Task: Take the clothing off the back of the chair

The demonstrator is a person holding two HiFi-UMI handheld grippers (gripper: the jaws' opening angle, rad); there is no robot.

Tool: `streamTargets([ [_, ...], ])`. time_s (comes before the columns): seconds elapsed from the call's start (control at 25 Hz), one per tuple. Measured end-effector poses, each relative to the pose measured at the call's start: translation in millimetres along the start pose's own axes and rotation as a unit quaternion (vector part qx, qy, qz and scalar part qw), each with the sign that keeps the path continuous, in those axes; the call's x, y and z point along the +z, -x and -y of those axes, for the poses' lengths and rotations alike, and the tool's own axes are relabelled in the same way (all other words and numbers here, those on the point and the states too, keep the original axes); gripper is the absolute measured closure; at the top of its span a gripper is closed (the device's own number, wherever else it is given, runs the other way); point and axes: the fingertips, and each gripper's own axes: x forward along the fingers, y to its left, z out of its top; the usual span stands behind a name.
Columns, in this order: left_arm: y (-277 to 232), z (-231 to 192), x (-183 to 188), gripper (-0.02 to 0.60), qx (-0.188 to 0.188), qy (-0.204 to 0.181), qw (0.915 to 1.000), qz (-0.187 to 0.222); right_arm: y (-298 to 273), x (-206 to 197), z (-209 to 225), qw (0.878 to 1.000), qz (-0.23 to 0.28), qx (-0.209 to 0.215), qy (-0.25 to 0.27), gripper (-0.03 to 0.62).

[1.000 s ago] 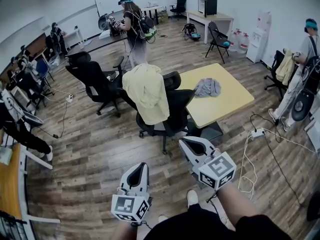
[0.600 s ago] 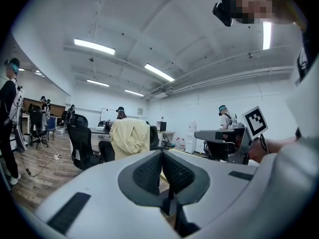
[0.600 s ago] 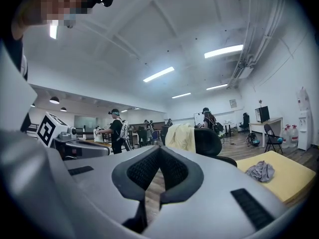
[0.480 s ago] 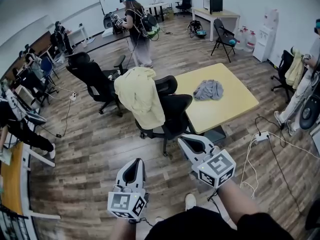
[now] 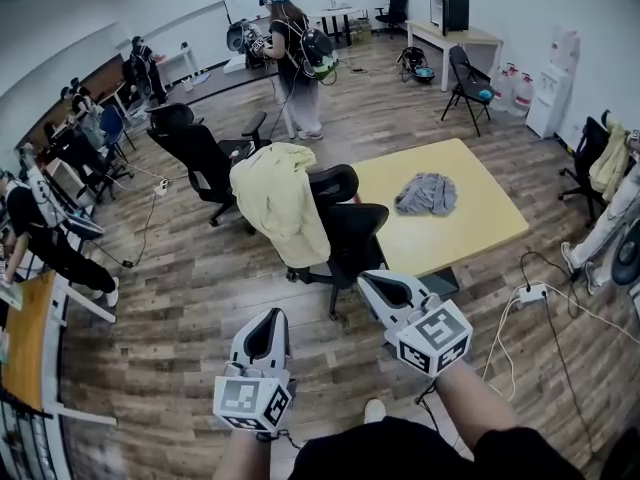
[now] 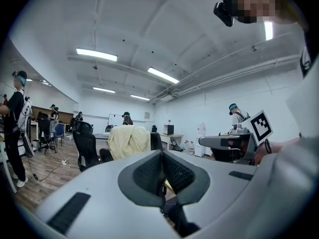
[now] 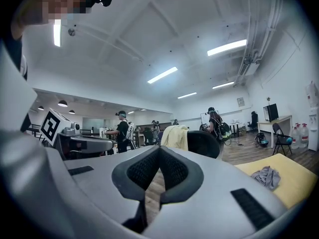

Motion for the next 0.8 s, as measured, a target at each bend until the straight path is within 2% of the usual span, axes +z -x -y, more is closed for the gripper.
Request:
streamTargets([
  [0.52, -40.4, 0.1, 19.2, 0.558, 0.033, -0.009, 0.9994, 0.005, 8.5, -0.2, 35.1, 1.000, -0.001, 0.014, -0.007, 0.582],
  [0.8, -60.4, -7.0, 24.6, 0.440, 0.041, -0.011, 0.9991, 0.004, 10.0, -1.8, 49.2, 1.000, -0.003, 0.007, -0.015, 0.582],
])
